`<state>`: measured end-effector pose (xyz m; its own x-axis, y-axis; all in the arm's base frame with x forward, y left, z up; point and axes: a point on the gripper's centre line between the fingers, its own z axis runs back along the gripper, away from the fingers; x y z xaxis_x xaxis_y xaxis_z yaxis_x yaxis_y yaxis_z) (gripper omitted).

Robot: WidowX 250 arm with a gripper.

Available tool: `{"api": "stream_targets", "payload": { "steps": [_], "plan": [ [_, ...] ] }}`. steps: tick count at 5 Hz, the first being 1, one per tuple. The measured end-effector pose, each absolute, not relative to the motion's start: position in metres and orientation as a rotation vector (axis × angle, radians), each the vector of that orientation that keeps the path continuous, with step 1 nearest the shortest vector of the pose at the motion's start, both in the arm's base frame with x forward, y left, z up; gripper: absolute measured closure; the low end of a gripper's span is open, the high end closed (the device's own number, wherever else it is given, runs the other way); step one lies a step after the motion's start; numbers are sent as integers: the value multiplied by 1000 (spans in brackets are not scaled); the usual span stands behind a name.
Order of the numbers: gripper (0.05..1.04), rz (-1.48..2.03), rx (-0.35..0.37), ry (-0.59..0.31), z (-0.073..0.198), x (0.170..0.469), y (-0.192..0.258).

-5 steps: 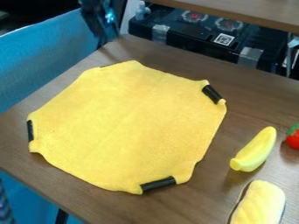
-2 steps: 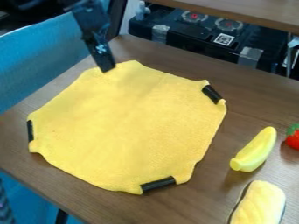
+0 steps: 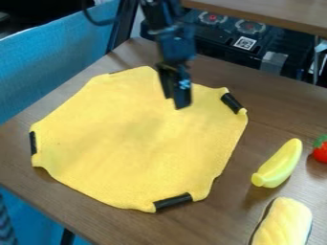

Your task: Put the yellow figure on the top right edge of the cloth

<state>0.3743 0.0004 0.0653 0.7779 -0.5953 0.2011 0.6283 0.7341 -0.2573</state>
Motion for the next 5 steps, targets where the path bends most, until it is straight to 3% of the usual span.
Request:
{"api": "stream_targets", "payload": {
  "steps": [1, 2, 3, 5],
  "plan": [
    [83, -694, -362, -54, 71, 370, -45],
    [83, -704, -400, -61, 73, 366, -100],
    [83, -701, -431, -54, 75, 361, -125],
    [83, -768, -372, -70, 67, 358, -167]
  ]
}}
